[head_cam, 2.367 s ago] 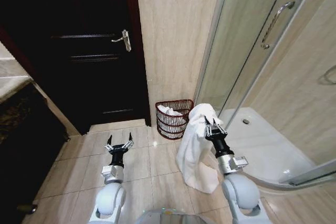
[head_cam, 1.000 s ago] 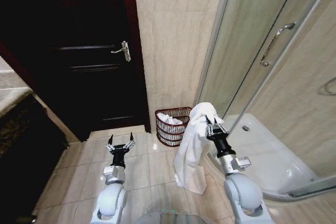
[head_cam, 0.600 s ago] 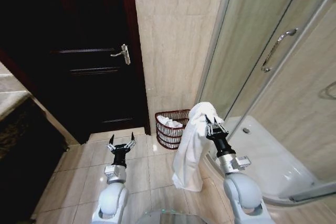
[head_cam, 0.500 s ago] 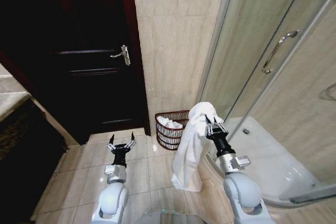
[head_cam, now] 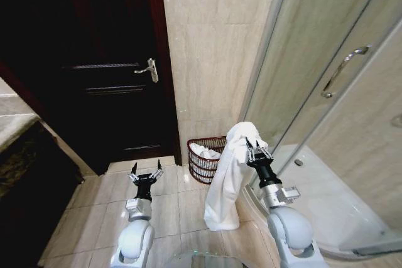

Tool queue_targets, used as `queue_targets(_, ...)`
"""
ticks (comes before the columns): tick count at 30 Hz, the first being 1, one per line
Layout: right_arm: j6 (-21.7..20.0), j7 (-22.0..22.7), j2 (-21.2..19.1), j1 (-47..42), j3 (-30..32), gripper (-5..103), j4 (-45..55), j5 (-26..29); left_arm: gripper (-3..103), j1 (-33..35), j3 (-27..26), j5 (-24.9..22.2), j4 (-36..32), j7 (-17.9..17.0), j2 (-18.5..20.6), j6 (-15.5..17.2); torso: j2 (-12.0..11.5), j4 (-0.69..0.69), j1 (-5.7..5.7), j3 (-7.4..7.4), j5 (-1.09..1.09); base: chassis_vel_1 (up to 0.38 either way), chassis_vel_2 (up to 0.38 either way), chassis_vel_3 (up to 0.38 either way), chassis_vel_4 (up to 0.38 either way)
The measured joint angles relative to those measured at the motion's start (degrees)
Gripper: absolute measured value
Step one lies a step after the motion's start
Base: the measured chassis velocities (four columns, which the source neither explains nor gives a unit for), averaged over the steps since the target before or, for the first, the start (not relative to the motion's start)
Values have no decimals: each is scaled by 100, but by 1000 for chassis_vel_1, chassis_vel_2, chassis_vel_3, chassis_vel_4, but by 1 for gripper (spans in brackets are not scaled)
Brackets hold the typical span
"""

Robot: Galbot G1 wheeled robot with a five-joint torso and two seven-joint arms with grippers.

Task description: Discard the used towel into the hamper.

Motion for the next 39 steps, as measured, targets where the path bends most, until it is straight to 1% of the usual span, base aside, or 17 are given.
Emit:
queue_targets(8,-46,41,16,98,-13,12,-70,92,100,-11,4,152,88,-9,3,-298,103,1,42,58,0,58,48,51,62)
queue_targets(10,-66,53,17,128,-17,12,-83,109,100,-12,5,173,98,-11,2,-319,106,1,43,60,0,0,0,0,0)
queue_targets(13,-363,163,23,446,-53,12,-107,222,100,25,11,245,144,-9,-24,-398,110,-1,46,64,0,0,0,0,0)
queue_targets(14,-581,189,24,652,-80,12,-78,309,100,52,10,285,173,-9,-46,-444,110,-2,46,64,0,0,0,0,0)
queue_targets(15,-581,189,24,652,-80,12,-78,309,100,52,10,285,173,-9,-46,-444,110,-2,46,64,0,0,0,0,0)
queue_targets(18,-969,256,-13,1268,-142,12,-69,518,100,148,-19,354,198,-9,-127,-550,104,0,45,60,1,0,0,0,0)
queue_targets(19,-969,256,-13,1268,-142,12,-69,518,100,148,-19,354,198,-9,-127,-550,104,0,45,60,1,0,0,0,0)
queue_targets(20,-1099,273,-51,1515,-150,12,-85,616,100,184,-36,366,195,-13,-153,-584,102,-1,44,59,-1,0,0,0,0)
queue_targets(22,-1343,341,-199,1985,-143,12,-112,844,100,292,-84,372,125,-33,-154,-622,96,0,42,56,0,0,0,0,0)
queue_targets(23,-1343,341,-199,1985,-143,12,-112,844,100,292,-84,372,125,-33,-154,-622,96,0,42,56,0,0,0,0,0)
queue_targets(25,-1511,419,-393,2295,-114,12,-97,1116,100,387,-134,360,52,-92,-75,-641,91,0,40,53,0,0,0,0,0)
queue_targets(27,-1561,433,-453,2381,-101,12,-76,1211,100,416,-157,353,35,-123,-41,-651,89,0,39,52,0,0,0,0,0)
queue_targets(30,-1733,537,-601,2662,-118,12,33,1457,100,494,-208,342,28,-273,71,-683,83,-1,35,48,0,0,0,0,0)
queue_targets(31,-1733,537,-601,2662,-118,12,33,1457,100,494,-208,342,28,-273,71,-683,83,-1,35,48,0,0,0,0,0)
queue_targets(34,-2054,719,-870,3017,-147,12,258,1872,100,587,-213,341,-39,-313,131,-691,78,0,34,45,1,0,0,0,0)
queue_targets(35,-2054,719,-870,3017,-147,12,258,1872,100,587,-213,341,-39,-313,131,-691,78,0,34,45,1,0,0,0,0)
queue_targets(39,-2293,978,-1484,3537,-6,12,369,2735,100,598,-232,326,-98,-313,233,-692,74,-1,32,43,0,0,0,0,0)
